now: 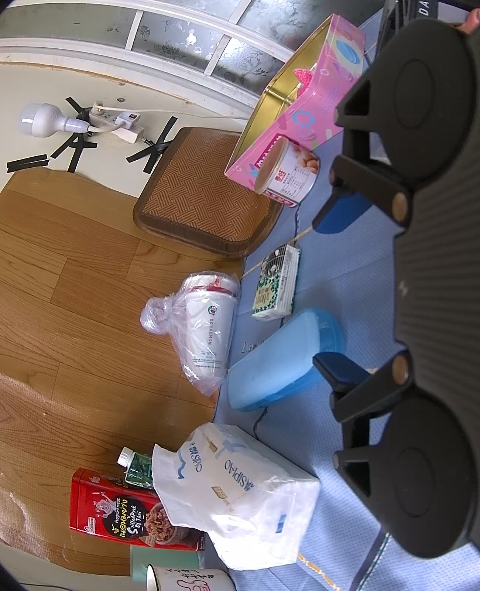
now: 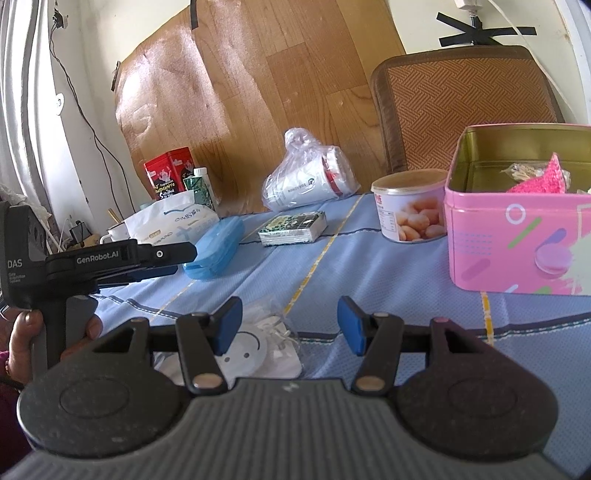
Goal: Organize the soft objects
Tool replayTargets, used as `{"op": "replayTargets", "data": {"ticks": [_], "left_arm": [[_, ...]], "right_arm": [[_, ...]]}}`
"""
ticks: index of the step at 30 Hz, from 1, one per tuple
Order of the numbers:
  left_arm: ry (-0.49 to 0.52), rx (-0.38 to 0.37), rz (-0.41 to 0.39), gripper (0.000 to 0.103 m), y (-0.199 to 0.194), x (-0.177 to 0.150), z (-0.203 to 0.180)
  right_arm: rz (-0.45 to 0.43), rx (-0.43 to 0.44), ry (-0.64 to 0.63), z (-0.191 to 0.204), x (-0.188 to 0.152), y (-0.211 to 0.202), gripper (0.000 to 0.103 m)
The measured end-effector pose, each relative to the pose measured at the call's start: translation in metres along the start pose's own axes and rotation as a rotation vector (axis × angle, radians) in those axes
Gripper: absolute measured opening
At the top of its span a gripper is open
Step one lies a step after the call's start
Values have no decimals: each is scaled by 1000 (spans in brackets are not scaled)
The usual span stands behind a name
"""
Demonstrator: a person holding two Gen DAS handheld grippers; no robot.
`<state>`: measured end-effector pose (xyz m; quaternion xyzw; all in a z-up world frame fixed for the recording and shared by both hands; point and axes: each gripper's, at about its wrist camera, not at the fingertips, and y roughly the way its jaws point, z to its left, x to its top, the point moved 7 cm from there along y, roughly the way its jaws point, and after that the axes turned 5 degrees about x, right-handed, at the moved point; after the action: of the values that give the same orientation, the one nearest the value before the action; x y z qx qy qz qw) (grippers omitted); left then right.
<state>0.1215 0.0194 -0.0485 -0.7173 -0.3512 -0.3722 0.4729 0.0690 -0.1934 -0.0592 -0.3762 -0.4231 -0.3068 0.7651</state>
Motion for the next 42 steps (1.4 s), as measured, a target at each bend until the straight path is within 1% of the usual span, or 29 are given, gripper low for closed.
{"op": "replayTargets", "data": {"ticks": [38,42], "left_arm": [[5,-1,-1,73,-1,0,-2],[-5,-20,3,73,-2,1,-1]], "right_arm": [[-2,3,-17,3,0,-1,61],[0,-8,-8,0,1,-1,61]]}}
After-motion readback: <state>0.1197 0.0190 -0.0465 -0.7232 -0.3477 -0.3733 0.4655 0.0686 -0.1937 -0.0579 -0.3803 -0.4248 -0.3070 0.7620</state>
